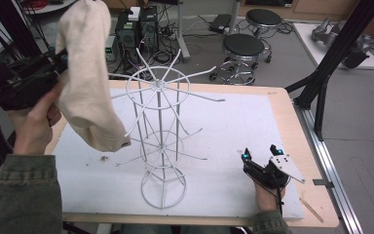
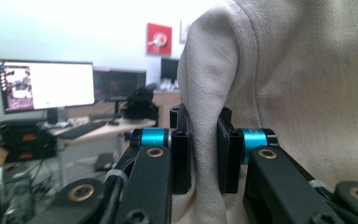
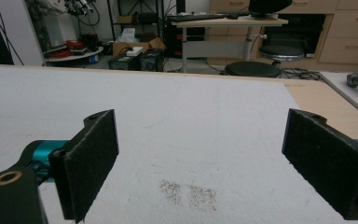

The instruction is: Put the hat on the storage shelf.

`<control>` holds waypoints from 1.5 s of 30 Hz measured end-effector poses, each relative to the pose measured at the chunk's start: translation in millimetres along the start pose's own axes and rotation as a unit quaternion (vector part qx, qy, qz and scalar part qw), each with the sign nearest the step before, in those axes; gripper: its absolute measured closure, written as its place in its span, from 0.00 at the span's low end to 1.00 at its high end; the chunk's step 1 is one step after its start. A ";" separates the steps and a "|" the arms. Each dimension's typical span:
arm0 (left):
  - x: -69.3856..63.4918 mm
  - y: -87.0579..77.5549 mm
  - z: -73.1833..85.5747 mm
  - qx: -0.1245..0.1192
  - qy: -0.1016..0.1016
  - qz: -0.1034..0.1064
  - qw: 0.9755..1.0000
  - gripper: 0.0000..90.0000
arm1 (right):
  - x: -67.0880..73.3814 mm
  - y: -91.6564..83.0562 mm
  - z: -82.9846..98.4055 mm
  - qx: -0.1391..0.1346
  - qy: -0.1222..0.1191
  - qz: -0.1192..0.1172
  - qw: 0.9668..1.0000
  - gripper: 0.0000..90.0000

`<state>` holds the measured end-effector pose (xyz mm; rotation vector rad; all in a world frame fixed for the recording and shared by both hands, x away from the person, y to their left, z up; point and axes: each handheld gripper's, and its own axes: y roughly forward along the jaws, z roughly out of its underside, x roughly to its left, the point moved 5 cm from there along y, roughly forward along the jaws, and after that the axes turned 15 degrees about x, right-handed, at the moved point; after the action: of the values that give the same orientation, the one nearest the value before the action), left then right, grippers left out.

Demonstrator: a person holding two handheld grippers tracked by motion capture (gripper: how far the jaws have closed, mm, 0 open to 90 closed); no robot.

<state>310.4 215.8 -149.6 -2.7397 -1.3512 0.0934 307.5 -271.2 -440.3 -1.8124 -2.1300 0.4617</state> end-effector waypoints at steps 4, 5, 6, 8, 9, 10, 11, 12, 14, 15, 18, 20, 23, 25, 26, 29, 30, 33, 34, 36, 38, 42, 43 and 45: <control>-5.5 5.5 3.8 0.014 0.016 -0.005 1.000 0.88 | -0.2 -0.2 0.0 0.000 0.000 0.000 1.000 0.11; -8.0 9.0 6.4 0.025 0.029 -0.013 0.999 0.88 | -0.5 -0.2 0.0 0.001 -0.001 0.000 1.000 0.11; -8.6 10.4 7.8 0.030 0.032 -0.014 0.999 0.88 | -0.5 -0.2 0.0 0.001 -0.001 0.000 1.000 0.11; -9.1 12.0 9.9 0.031 0.030 -0.009 0.999 0.88 | -0.4 -0.2 -0.2 0.000 0.000 0.000 1.000 0.11; -9.1 12.0 9.9 0.031 0.030 -0.009 0.999 0.88 | -0.3 -0.2 -0.2 0.000 -0.001 0.000 1.000 0.11; -9.0 12.4 10.5 0.028 0.028 -0.005 0.999 0.88 | -0.3 -0.2 -0.3 0.000 0.000 0.000 1.000 0.11; -9.1 12.5 10.6 0.027 0.026 -0.003 0.999 0.88 | -0.4 -0.2 -0.3 0.000 -0.001 0.000 1.000 0.11; -9.3 12.7 10.7 0.028 0.026 -0.002 0.999 0.88 | -0.3 -0.3 -0.3 0.000 0.000 0.000 1.000 0.11; -10.2 13.3 11.0 0.029 0.028 -0.001 0.999 0.88 | -0.7 -0.2 -0.6 -0.001 -0.001 0.001 1.000 0.11; -10.2 13.3 11.0 0.029 0.028 -0.001 0.999 0.88 | -0.4 -0.2 -0.5 -0.001 0.000 0.000 1.000 0.11; -10.7 13.7 12.1 0.033 0.023 0.008 0.999 0.87 | -0.3 -0.4 -0.4 0.000 0.000 0.000 1.000 0.11; -10.6 13.4 12.9 0.033 0.021 0.015 0.999 0.87 | -0.6 -0.3 -0.6 -0.002 -0.003 0.001 1.000 0.11; -10.3 13.8 14.0 0.029 0.019 0.019 0.999 0.87 | -0.2 -0.3 -0.3 0.000 -0.001 0.000 1.000 0.11; -9.9 14.2 15.3 0.026 0.015 0.021 0.999 0.87 | -0.2 -0.1 -0.5 -0.001 -0.003 0.000 1.000 0.11; -9.7 14.3 16.1 0.023 0.012 0.023 0.999 0.87 | -0.3 -0.1 -0.5 -0.001 -0.003 0.000 1.000 0.11; -8.7 14.7 18.0 0.017 0.005 0.030 0.999 0.85 | -0.3 0.0 -0.4 0.000 -0.001 0.001 1.000 0.11; -7.4 15.1 20.2 0.008 -0.003 0.035 0.999 0.85 | -0.4 0.2 -0.5 -0.001 -0.002 0.001 1.000 0.11; -5.6 16.1 23.9 -0.003 -0.014 0.047 0.999 0.85 | -0.3 0.1 -0.5 -0.001 -0.003 0.001 1.000 0.11; -4.9 16.7 25.5 -0.006 -0.016 0.050 0.999 0.84 | -0.2 0.1 -0.5 -0.001 -0.003 0.001 1.000 0.11; -3.5 18.9 29.2 -0.008 -0.024 0.055 0.998 0.83 | -0.3 0.3 -0.5 -0.001 -0.003 0.002 1.000 0.11; -2.1 20.3 31.8 -0.008 -0.029 0.057 0.998 0.81 | 0.1 0.4 -0.3 0.001 -0.001 0.001 1.000 0.11; 2.0 19.8 35.3 -0.015 -0.049 0.067 0.996 0.65 | 0.3 0.5 -0.4 0.000 -0.002 0.001 1.000 0.11; 2.9 19.2 36.0 -0.017 -0.054 0.073 0.996 0.63 | 0.2 0.5 -0.3 0.001 -0.002 0.001 1.000 0.11; 4.4 16.1 37.5 -0.026 -0.058 0.070 0.996 0.56 | 0.1 0.5 -0.2 0.001 -0.003 0.001 1.000 0.11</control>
<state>322.4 211.3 -188.6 -2.9126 -1.2008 0.2324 308.0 -271.0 -440.3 -1.8143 -2.1310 0.4714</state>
